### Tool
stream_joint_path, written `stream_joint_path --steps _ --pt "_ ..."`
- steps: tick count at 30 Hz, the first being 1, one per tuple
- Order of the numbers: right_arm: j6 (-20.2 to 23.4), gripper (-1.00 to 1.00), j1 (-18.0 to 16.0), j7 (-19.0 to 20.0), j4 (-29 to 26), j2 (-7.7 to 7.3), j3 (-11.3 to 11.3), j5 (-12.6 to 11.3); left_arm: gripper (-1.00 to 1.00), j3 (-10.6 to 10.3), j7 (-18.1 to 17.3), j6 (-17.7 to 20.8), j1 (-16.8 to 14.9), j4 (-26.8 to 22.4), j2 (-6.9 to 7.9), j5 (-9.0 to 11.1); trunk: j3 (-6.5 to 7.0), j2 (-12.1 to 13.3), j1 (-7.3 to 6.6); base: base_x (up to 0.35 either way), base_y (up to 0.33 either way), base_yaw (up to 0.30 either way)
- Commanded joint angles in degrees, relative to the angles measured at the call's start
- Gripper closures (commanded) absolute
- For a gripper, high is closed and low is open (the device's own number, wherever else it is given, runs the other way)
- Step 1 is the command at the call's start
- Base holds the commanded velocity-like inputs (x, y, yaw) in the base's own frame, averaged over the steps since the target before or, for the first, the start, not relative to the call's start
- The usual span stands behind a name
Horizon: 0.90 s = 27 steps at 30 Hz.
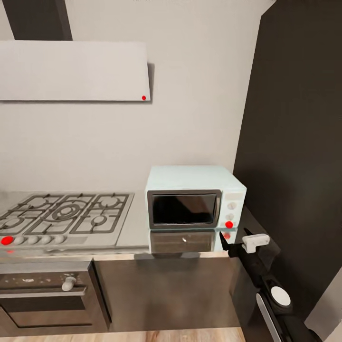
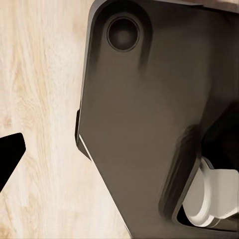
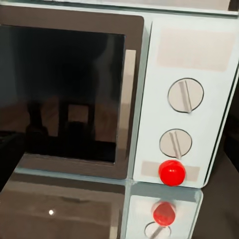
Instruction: In the kitchen, take the popcorn bag from the countertop, put it into the microwave, and heat it until the popcorn is cooked so the cooked popcorn ends up inside the bag.
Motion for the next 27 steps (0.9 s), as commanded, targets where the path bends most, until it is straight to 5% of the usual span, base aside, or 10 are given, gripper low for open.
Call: stream_joint_path --steps 1,14,27 --pt "-0.18 -1.0 -0.03 0.2 0.02 -0.02 -0.01 -0.02 -1.0 0.27 -0.02 -0.05 0.02 -0.09 -0.01 0.05 0.12 0.37 -0.22 0.062 0.0 0.0" --pt "-0.36 -1.0 -0.03 -0.27 4.79 0.0 -0.26 -0.11 -1.0 0.27 -0.02 -0.4 0.02 -0.09 -0.02 0.02 2.46 5.59 -3.08 0.213 0.0 0.0" --pt "-5.07 -1.0 -0.03 -4.06 10.52 0.5 -0.1 -0.09 -1.0 0.15 -0.1 -0.75 0.02 -0.07 -0.04 0.06 2.46 5.59 -3.08 0.021 0.0 0.0"
